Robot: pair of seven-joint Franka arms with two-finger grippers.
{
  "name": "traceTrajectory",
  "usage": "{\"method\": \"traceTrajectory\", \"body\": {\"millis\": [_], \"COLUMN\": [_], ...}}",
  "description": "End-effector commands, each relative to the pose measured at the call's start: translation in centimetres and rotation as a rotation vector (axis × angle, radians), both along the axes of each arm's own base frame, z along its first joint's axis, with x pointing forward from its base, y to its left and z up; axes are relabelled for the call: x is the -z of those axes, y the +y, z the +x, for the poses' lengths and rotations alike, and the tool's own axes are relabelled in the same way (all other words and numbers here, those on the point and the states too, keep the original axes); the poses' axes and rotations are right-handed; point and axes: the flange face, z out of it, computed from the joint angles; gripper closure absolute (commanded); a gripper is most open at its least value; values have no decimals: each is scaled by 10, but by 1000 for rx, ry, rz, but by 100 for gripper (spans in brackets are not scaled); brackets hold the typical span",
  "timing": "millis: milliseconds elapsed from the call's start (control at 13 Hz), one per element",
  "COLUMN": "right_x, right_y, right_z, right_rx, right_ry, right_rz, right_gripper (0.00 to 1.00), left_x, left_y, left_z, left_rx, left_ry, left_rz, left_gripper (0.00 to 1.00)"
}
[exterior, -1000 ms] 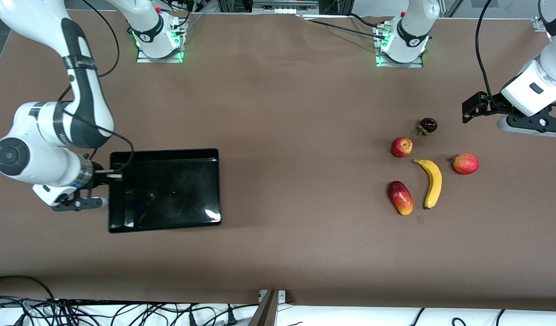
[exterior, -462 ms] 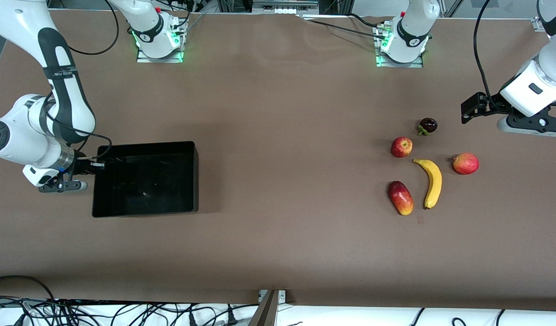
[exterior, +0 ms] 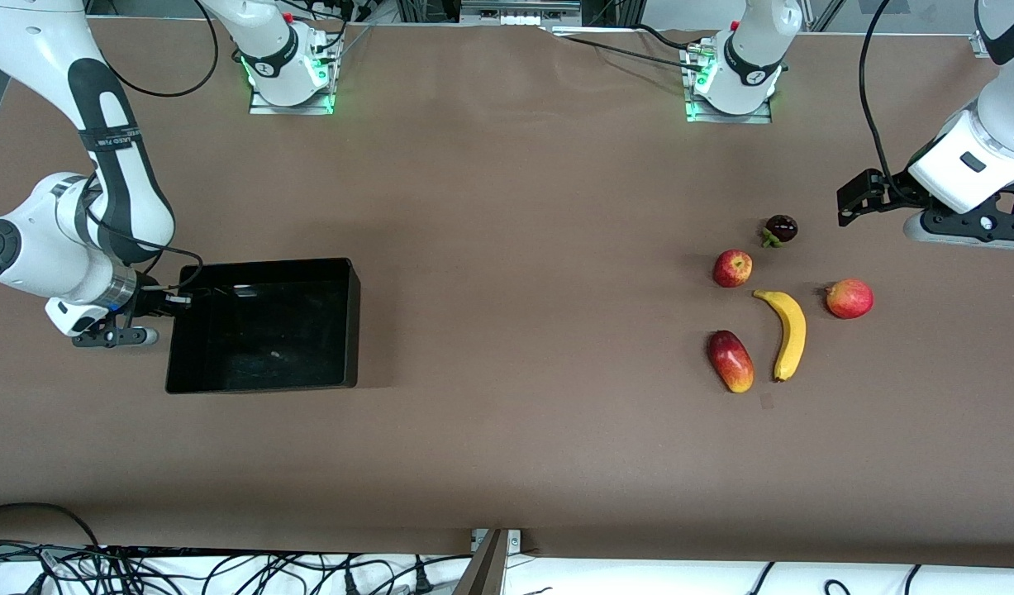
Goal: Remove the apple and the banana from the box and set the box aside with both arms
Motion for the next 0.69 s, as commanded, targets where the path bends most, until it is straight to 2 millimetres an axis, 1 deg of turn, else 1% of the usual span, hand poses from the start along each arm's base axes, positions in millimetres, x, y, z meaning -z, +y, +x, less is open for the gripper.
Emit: {"method": "traceTrajectory", "body": {"millis": [0, 77, 231, 308, 462, 538, 615], "right_x": [1, -1, -21, -36, -68, -89, -111], "right_y": [1, 2, 7, 16, 48, 58, 72], "right_z": [-2, 0, 10, 16, 30, 36, 42], "right_rx": [-8, -7, -8, -20, -47, -51, -61], "right_ry": [-11, -12, -46, -64, -44, -30, -18], "right_rz": [22, 23, 23, 26, 34, 30, 15], "right_gripper": [63, 21, 0, 0, 0, 0, 0], "left_x": [-6, -5, -5, -5, -5, -5, -5], "left_y": [-2, -2, -2, 0, -1, 0, 0], "left_z": [-3, -4, -4, -4, -4, -4, -4], "left_rx": [-6, -8, -9, -13, -13, -16, -17], "left_ry": [-10, -7, -7, -6, -6, -6, -6], "left_rz": [-16, -16, -16, -16, -16, -16, -15], "left_gripper": [0, 0, 0, 0, 0, 0, 0]}}
